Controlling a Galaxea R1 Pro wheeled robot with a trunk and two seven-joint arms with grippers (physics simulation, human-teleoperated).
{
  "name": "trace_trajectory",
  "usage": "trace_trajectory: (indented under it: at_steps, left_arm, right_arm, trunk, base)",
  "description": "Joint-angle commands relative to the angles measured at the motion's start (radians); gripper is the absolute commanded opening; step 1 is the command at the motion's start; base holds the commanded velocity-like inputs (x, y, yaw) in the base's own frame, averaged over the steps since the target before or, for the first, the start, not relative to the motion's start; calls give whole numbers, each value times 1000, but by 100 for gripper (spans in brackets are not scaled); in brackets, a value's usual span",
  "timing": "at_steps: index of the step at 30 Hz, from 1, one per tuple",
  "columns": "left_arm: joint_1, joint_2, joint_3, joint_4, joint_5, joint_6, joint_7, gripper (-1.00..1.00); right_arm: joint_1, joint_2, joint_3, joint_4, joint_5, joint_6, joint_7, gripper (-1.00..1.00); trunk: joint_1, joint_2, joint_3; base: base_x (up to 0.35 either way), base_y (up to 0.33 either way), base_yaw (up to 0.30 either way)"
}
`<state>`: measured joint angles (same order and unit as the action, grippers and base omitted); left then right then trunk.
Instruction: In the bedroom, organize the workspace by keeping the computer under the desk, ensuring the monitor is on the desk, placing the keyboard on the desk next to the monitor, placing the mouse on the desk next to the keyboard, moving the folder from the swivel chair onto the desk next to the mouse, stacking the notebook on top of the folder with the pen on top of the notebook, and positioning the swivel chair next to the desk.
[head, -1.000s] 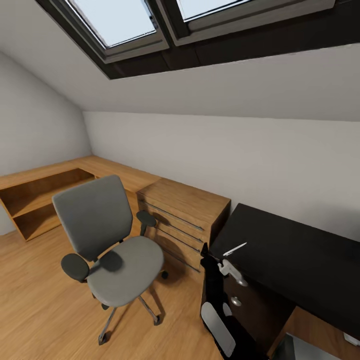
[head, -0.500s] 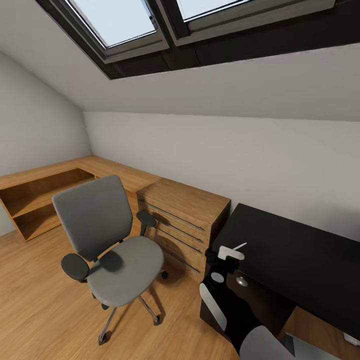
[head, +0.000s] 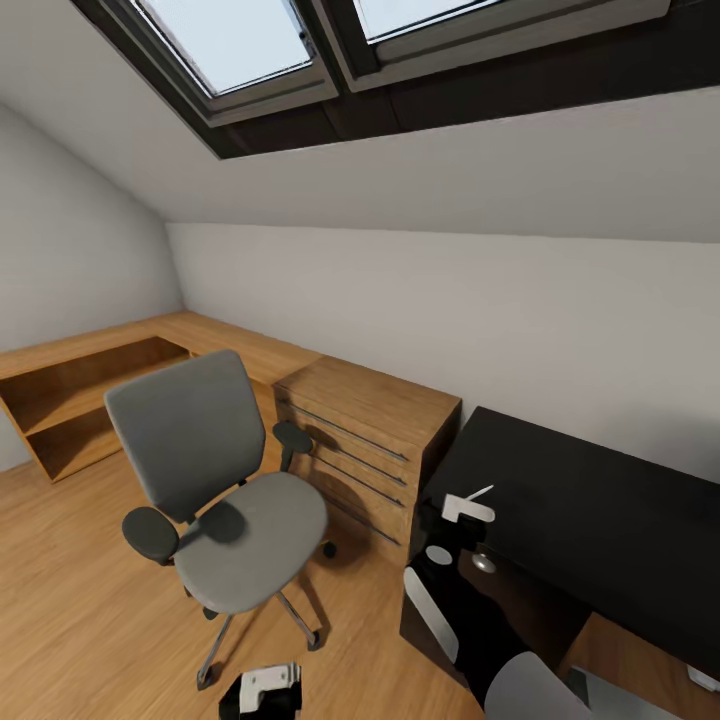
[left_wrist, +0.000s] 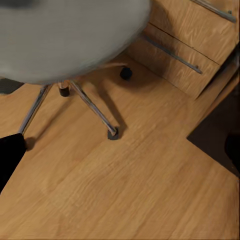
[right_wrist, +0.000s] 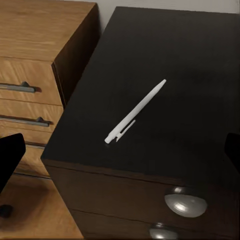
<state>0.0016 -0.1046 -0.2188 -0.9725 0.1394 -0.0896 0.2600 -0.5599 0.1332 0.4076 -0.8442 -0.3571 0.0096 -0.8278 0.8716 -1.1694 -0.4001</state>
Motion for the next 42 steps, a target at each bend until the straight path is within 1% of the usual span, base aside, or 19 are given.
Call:
trace_trajectory:
  at_steps: [1,2,4,5,6,9,11,12,13,17,21,22,25,26,31,36,42]
  left_arm:
    - [0,1,-7,-29,11,13,6,100]
    - [0,0,-13,-88,13,64,10,100]
    - [0,0,-17,-152,14,134,13,100]
    - [0,0,-18,-256,17,255,17,100]
    - [0,0,-18,-292,19,294,18,100]
    - [0,0,-19,-399,29,389,20,100]
    - [0,-1,-20,-459,42,430,21,100]
    - [0,-1,-20,-484,50,445,21,100]
    - [0,-3,-21,-522,69,467,22,100]
    - [0,-4,-22,-560,109,489,22,100]
    - [0,-2,-23,-563,140,498,22,100]
    - [0,-1,-23,-562,143,499,22,100]
    - [0,5,-22,-559,150,500,21,100]
    - [0,24,-20,-558,154,500,21,100]
    - [0,36,-21,-554,154,499,22,100]
    - [0,37,-24,-546,155,500,22,100]
    - [0,36,-24,-547,156,504,21,100]
  right_arm:
    - [-1,-4,4,-2,-6,8,-7,100]
    - [0,-8,4,-4,-6,18,-7,100]
    - [0,-11,4,-7,-5,24,-8,100]
    - [1,-14,4,-9,-6,31,-7,100]
    - [1,-14,4,-10,-6,33,-7,100]
    - [1,-15,4,-10,-6,36,-7,100]
    - [1,-16,4,-11,-6,38,-7,100]
    - [1,-16,4,-10,-6,38,-7,100]
    - [2,-16,4,-9,-6,38,-7,100]
    - [2,-16,4,-6,-5,38,-6,100]
    - [2,-18,4,-4,-6,36,-5,100]
    - [2,-18,4,-3,-6,35,-5,100]
    - [2,-19,4,-4,-6,33,-4,100]
    - [2,-20,5,-6,-6,32,0,100]
    - [2,-21,4,-7,-6,32,0,100]
    - [2,-44,1,-4,-8,31,-5,100]
    - [2,-54,-1,-2,-9,41,-3,100]
  trunk:
    - [0,-1,-1]
    - [0,-1,-1]
    - [0,-1,-1]
    - [0,-1,-1]
    - [0,-1,-1]
    - [0,-1,-1]
    - [0,-1,-1]
    - [0,-1,-1]
    - [0,-1,-1]
    - [0,-1,-1]
    - [0,-1,-1]
    - [0,-1,-1]
    - [0,-1,-1]
    - [0,-1,-1]
    - [0,-1,-2]
    - [0,-1,-2]
    - [0,-1,-2]
  base:
    - [0,0,0]
    - [0,0,0]
    - [0,0,0]
    - [0,0,0]
    - [0,0,0]
    - [0,0,0]
    - [0,0,0]
    - [0,0,0]
    - [0,0,0]
    - [0,0,0]
    - [8,0,0]
    - [71,0,0]
    - [161,0,0]
    - [289,0,0]
    - [308,0,0]
    - [174,-46,0]
    - [97,-55,0]
